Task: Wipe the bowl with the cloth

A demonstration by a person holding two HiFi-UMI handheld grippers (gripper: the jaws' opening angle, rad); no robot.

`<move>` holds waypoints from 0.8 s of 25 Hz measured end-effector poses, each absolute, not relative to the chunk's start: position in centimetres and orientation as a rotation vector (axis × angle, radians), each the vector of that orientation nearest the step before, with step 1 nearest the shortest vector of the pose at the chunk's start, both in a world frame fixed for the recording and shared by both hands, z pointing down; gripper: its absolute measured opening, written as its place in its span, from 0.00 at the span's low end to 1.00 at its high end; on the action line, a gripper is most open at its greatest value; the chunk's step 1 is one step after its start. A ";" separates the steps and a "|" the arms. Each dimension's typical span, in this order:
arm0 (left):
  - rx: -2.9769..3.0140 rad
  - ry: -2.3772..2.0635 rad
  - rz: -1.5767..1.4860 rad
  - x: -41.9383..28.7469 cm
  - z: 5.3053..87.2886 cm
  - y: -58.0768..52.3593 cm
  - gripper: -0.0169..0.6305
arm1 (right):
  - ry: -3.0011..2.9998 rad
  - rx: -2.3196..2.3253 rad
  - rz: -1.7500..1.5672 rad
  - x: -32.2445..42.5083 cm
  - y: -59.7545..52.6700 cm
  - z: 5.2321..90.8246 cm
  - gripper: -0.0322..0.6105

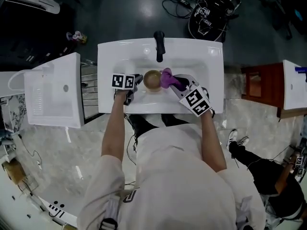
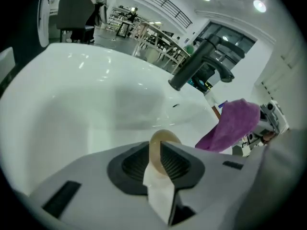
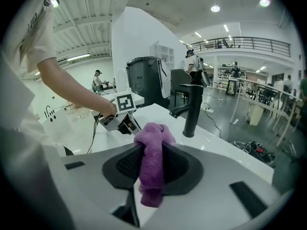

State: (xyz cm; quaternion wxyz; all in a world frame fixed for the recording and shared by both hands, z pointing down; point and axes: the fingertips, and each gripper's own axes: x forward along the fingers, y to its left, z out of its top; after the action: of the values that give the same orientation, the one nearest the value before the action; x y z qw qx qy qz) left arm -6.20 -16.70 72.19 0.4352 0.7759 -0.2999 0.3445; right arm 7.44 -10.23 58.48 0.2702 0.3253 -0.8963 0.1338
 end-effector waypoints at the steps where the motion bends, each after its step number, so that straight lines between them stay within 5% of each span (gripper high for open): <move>1: 1.903 -0.731 0.843 -6.1 72.7 -16.8 0.15 | -2.408 0.880 0.364 7.8 -10.2 58.6 0.19; 10: 1.748 -0.612 0.922 -5.1 77.8 -15.1 0.21 | -2.354 0.929 0.399 10.9 -8.5 59.7 0.19; 14: 1.761 -0.682 0.932 -5.0 78.2 -15.2 0.06 | -2.353 0.949 0.403 11.5 -8.5 59.5 0.19; 20: 1.884 -0.873 0.938 -5.5 74.8 -16.3 0.05 | -2.479 0.998 0.412 10.0 -10.4 56.5 0.19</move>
State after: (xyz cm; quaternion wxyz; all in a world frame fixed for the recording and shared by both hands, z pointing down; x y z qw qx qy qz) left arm -5.52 -16.34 74.84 0.4183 0.7510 -0.3480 0.3739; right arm 10.05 -10.44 56.49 0.2170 0.3601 -0.8950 0.1487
